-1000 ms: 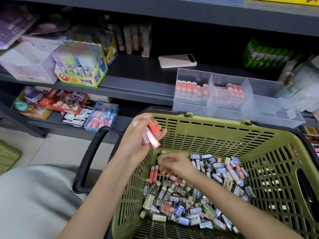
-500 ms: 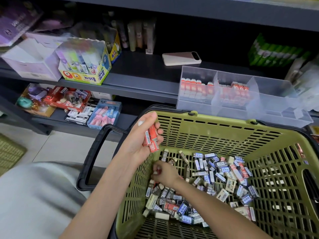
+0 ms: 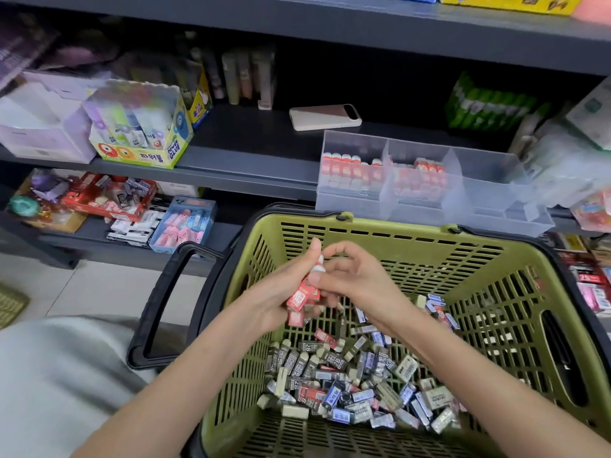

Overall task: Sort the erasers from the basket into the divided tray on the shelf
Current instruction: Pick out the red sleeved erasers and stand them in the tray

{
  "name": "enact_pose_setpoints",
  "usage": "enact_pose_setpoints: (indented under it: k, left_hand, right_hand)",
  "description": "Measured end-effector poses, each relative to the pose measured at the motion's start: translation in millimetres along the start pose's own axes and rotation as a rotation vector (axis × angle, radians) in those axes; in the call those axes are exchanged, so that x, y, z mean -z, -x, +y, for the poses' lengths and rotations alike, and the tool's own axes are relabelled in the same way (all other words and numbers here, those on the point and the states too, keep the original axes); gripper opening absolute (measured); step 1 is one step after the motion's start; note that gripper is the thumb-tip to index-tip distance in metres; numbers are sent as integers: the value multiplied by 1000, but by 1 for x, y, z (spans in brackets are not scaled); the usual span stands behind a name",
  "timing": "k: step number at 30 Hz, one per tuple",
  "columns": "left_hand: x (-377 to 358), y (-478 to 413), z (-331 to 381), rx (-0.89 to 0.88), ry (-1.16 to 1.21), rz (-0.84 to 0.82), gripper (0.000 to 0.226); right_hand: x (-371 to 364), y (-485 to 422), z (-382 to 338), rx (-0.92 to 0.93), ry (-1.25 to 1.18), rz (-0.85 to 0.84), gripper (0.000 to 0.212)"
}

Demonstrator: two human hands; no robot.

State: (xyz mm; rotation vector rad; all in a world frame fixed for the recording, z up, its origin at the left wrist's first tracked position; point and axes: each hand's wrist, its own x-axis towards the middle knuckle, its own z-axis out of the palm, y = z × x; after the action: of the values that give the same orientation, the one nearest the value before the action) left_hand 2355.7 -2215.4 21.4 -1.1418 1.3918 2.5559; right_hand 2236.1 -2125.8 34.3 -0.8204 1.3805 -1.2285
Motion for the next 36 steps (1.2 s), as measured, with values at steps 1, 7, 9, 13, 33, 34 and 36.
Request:
enact_pose_setpoints:
  k: [1, 7, 9, 13, 33, 34, 36]
  left_hand:
    - [0, -1, 0, 0, 31, -24, 77]
    - [5, -1, -1, 61, 261, 102, 41]
    - [9, -1, 1, 56, 359, 152, 34]
    - [15, 3, 4, 18, 428, 155, 22]
    - [39, 19, -4, -18, 169, 289, 36]
    - [39, 19, -3, -7, 174, 285, 40]
    - [38, 19, 2, 16, 200, 270, 45]
  right_hand:
    - [-3, 2, -2, 20, 73, 28, 39]
    - [7, -4, 23, 230, 230, 318, 20]
    - [18, -12, 53, 115, 568, 304, 16]
    - [21, -21, 124, -284, 1151, -28, 32]
    - [18, -33, 139, -325, 1142, -217, 28]
    - [19, -31, 126, -320, 985, -195, 28]
    - [20, -25, 92, -218, 744, -134, 23]
